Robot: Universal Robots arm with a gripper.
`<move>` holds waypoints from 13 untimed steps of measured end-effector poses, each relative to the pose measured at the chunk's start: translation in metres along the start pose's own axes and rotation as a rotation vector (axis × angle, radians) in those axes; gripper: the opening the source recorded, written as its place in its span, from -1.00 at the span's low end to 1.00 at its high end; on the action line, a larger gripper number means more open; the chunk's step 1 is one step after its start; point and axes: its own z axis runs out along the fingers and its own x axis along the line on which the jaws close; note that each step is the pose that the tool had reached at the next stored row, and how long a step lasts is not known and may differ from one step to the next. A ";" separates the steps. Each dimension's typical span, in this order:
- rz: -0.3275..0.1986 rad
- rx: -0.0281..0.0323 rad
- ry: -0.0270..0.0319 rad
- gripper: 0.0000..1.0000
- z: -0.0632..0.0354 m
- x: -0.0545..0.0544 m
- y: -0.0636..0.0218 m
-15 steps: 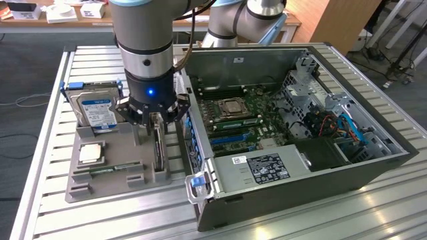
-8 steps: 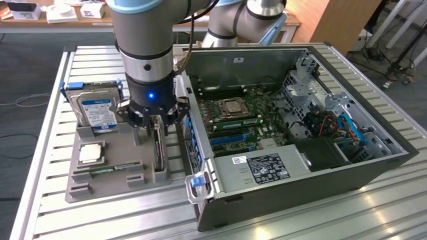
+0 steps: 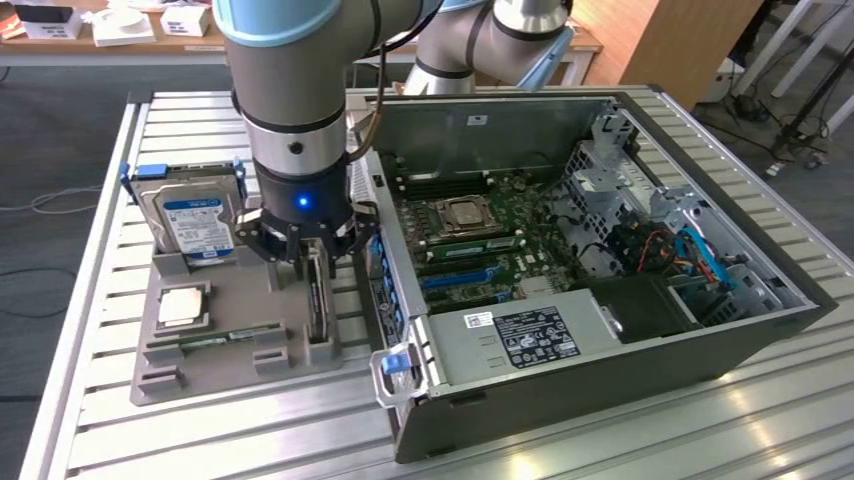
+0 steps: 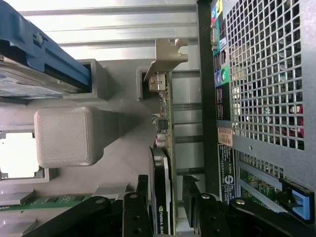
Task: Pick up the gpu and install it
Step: 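Pick up the gpu and move the gpu toward the slot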
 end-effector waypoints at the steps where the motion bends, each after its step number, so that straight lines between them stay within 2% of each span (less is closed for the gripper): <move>1: 0.000 0.0001 0.0001 -0.17 0.0001 0.000 0.0000; 4: 0.000 -0.0001 -0.0001 -0.17 0.0009 0.000 0.0000; 10: 0.000 0.0000 0.0000 -0.17 0.0096 0.000 -0.0004; 13: 0.000 0.0001 0.0001 -0.17 0.0099 0.000 -0.0005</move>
